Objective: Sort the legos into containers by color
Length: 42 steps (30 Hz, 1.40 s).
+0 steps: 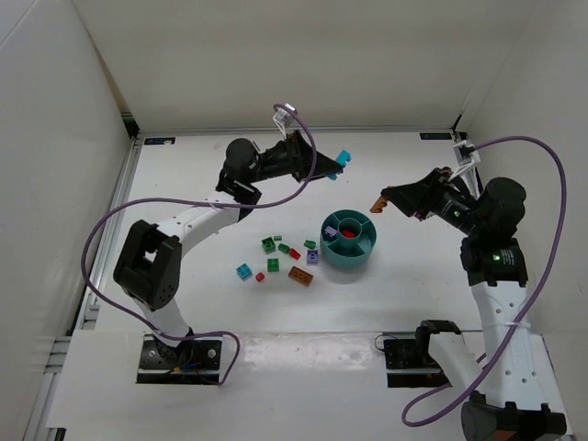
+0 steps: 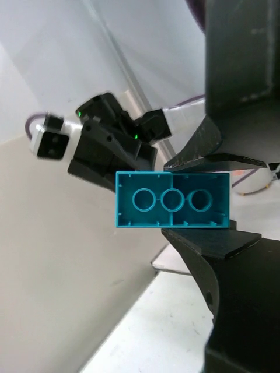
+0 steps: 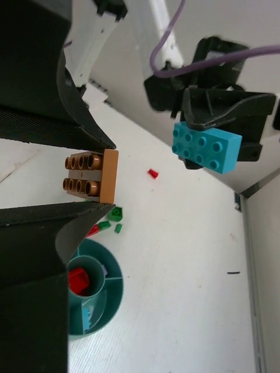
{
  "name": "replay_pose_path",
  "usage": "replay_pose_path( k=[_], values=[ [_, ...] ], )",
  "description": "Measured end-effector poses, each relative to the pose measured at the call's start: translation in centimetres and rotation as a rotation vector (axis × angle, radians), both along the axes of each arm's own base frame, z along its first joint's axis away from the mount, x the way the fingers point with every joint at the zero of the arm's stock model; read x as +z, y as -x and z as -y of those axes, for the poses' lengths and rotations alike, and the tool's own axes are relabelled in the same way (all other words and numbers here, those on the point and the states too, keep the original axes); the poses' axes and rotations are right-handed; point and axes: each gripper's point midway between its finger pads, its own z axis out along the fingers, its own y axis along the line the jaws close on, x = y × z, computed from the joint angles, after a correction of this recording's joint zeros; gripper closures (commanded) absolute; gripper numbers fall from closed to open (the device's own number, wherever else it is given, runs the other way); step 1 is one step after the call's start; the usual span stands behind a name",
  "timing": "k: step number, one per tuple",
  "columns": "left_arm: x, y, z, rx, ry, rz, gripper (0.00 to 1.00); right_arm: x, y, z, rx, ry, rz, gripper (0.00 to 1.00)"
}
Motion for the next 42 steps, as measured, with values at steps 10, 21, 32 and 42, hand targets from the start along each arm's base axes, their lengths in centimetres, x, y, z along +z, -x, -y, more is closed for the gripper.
replay_pose_path(
  k=[10, 21, 32, 42],
  values=[
    [-2.9, -1.3, -2.2, 0.478, -0.561, 0.099, 0.99, -5.6, -0.8, -1.8, -0.109, 0.237, -0.103, 1.0],
    [-7.8, -1.4, -11.0, 0.737, -0.941, 0.086, 0.99, -10.3, -5.7, -0.9, -0.334, 0.482, -0.127, 1.0],
    [-10.2, -1.8, -13.9, 0.743, -1.038, 0.005, 0.99, -14.1, -12.0, -3.4, -0.32, 0.57, -0.082, 1.0],
    [-11.1, -1.5, -14.9, 0.711, -1.071, -0.005, 0.99, -17.8, -14.4, -5.9, -0.34, 0.621, -0.093, 1.0]
  ],
)
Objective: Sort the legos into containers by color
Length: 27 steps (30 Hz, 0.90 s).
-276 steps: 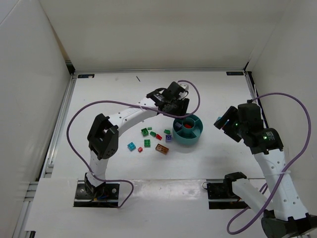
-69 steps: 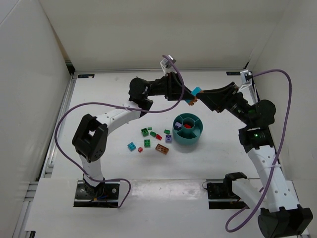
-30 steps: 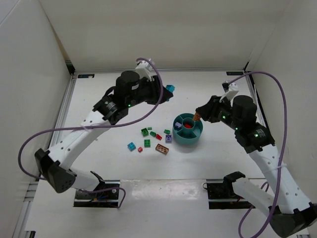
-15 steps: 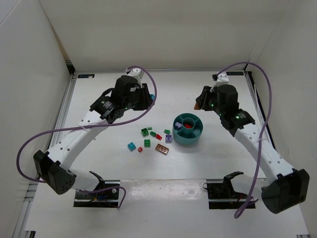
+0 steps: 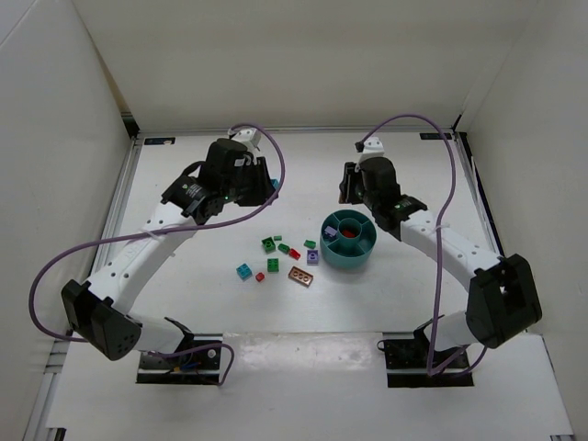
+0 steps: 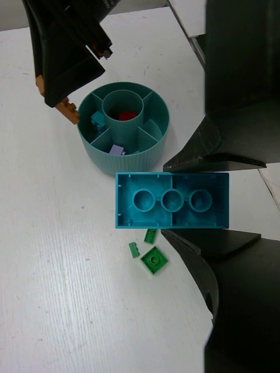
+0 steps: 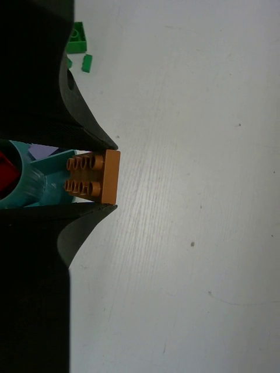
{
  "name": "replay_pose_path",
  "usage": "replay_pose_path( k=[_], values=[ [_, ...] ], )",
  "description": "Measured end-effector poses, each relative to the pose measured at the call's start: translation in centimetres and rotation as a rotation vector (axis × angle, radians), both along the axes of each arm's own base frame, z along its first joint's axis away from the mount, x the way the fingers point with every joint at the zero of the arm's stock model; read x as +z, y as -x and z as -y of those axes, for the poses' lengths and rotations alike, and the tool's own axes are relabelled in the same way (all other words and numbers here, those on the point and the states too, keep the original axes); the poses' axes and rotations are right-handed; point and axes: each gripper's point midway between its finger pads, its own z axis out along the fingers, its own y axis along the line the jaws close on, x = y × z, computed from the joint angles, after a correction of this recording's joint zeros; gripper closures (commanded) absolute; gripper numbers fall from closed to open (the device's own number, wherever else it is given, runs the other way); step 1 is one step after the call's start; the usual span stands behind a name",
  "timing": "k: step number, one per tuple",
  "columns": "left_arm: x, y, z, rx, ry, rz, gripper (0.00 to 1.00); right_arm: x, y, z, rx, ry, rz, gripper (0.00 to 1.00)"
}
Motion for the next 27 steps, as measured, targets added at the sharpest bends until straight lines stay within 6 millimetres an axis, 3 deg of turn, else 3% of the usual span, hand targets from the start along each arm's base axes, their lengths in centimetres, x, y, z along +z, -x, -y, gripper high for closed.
replay_pose_path(
  k=[5, 17, 21, 27],
  values=[
    [-0.3, 0.3, -0.2, -0.01, -0.01, -0.009, 0.99, -0.2, -0.2, -0.1, -0.034, 0.006, 0.02, 1.0],
    [-0.8, 1.3, -0.8, -0.023, -0.02, -0.029, 0.99, -3.8, 1.9, 0.2, -0.09, 0.05, -0.033, 0.97],
    [-0.7, 1.4, -0.8, -0.029, -0.019, -0.031, 0.99, -4.0, 1.9, 0.4, -0.102, 0.05, -0.038, 0.86],
    [-0.7, 1.5, -0.8, -0.032, -0.019, -0.029, 0.99, -4.1, 2.0, 0.3, -0.116, 0.041, -0.041, 0.62]
  ],
)
